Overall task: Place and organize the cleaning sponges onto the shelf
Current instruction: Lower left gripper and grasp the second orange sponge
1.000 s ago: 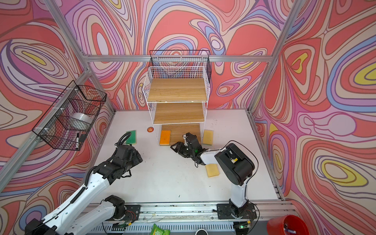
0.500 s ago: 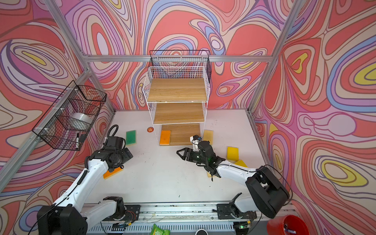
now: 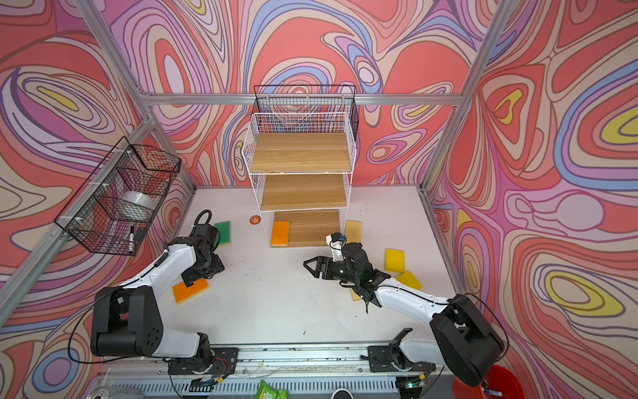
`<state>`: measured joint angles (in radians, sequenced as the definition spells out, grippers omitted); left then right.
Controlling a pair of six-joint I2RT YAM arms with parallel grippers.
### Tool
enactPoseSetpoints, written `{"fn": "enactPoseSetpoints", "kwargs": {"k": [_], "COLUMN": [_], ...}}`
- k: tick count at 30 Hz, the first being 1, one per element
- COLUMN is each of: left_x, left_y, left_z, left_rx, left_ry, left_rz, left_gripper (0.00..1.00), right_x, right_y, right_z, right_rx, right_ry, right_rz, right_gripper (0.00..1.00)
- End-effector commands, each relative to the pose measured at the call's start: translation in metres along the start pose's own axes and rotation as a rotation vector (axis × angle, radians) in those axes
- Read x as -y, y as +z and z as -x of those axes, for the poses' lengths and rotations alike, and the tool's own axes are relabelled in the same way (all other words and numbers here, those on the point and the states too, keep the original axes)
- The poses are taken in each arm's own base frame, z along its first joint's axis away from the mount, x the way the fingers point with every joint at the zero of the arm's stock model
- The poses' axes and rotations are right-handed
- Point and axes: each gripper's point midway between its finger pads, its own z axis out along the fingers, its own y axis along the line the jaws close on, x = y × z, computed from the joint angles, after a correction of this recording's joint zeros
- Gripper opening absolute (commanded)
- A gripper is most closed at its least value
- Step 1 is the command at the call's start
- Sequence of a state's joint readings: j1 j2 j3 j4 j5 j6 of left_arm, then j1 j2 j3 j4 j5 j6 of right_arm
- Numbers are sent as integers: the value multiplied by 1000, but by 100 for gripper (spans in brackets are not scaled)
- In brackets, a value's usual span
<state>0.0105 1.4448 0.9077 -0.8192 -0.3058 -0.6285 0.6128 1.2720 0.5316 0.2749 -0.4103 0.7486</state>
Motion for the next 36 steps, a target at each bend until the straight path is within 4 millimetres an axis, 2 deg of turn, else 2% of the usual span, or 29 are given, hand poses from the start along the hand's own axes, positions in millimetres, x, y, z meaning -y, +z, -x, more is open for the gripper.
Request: {"fn": "enactPoseSetpoints", "kwargs": {"k": [1,7,14,19,25,35,36], "left_x": [-5,3,12,19,20,30,32], "left_y": [4,24,45,58,59,47,44], "left_z": [9,16,12,9,9,3,4], "left_rx": [3,-26,-64,-115,-114,-110,-105], "left_ry": [18,19,-1,26,32,24,26], "left_rz": [42,24,-33,-47,-52,-153,-163], "left_gripper": [79,75,63,42,33,0,0], "right_x": [2,13,24,30,34,39,40], "right_y": [-1,5,10,11,11,12,12], "right_z": [-1,-4,-3,-3,-2,-2,-2], "right_rx": [-4,-15,-14,-12,-13,-16,-15], "right_ry": [-6,14,44,49,58,70,72], "right_rz": [13,-9,-8,-22,-26,-35,-36], "right_gripper": [84,84,85,85,84,84,84]}}
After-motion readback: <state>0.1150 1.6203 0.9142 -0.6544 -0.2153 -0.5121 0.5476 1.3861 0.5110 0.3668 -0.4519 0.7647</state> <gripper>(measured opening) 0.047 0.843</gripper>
